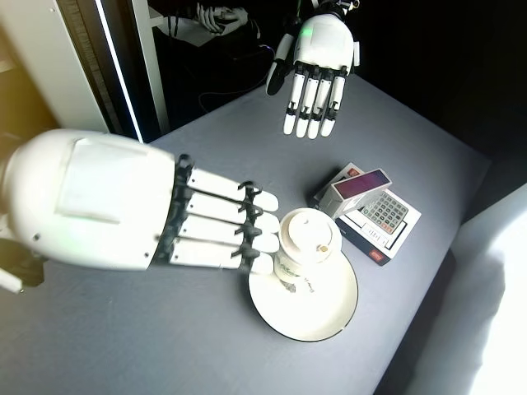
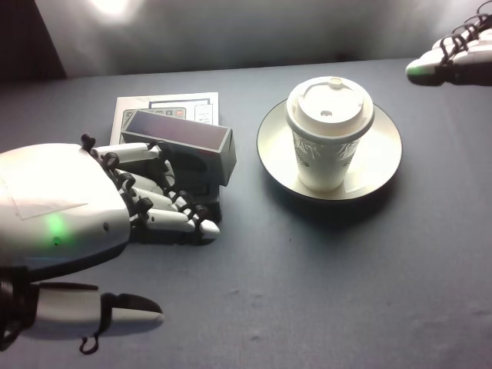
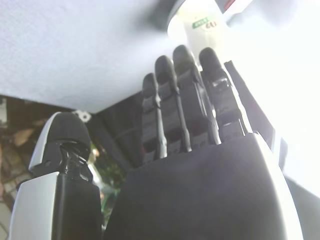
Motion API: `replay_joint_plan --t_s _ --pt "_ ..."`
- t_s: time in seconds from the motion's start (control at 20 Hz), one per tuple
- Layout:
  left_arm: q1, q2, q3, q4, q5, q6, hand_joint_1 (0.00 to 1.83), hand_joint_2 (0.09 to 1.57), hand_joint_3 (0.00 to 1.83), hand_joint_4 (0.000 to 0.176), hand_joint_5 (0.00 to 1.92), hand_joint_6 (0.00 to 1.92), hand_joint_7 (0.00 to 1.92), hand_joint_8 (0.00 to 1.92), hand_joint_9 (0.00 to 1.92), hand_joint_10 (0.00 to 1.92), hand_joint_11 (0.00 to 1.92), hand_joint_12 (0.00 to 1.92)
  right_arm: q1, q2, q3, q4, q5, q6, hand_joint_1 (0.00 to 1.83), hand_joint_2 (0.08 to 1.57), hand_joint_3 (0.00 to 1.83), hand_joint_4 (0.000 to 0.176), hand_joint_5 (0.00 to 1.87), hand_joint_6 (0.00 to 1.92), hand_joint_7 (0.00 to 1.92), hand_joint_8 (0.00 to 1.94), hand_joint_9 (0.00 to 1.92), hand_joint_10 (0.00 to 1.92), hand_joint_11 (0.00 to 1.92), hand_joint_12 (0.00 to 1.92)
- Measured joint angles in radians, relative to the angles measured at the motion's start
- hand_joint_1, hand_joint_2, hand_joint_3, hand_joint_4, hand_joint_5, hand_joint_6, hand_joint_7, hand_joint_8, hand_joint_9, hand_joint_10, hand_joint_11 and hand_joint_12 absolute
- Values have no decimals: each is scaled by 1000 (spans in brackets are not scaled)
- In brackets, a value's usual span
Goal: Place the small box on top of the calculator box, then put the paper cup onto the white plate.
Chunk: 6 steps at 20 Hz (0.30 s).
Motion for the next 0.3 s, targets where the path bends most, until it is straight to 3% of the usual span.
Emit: replay_joint_plan --t_s 0.1,0.15,0.2,0.25,0.3 --pt "0 0 3 9 -3 -18 381 1338 2 0 662 13 855 34 805 86 256 1117 0 1 -12 1 11 -26 832 1072 4 0 442 32 497 21 433 53 0 1095" --pt "0 0 3 11 -5 -19 369 1362 4 0 754 29 944 56 877 134 278 1305 5 1 -14 -5 30 -26 863 1087 2 0 542 37 595 22 516 62 0 1213" --pt "0 0 3 11 -5 -20 339 1387 2 0 909 43 1038 107 863 380 340 1381 11 1 -16 -7 41 -28 863 1102 6 0 653 73 717 62 624 104 65 1270" --pt "-2 0 3 11 -5 -20 388 1392 0 0 990 89 964 411 735 784 374 1454 11 1 -16 -2 51 -31 856 1116 1 0 726 80 800 71 689 144 113 1277" --pt "-3 0 3 10 -6 -20 417 1439 0 0 757 1207 775 1280 613 1425 393 1736 17 1 -16 -2 54 -36 932 1216 0 57 751 1072 955 157 791 294 164 1461"
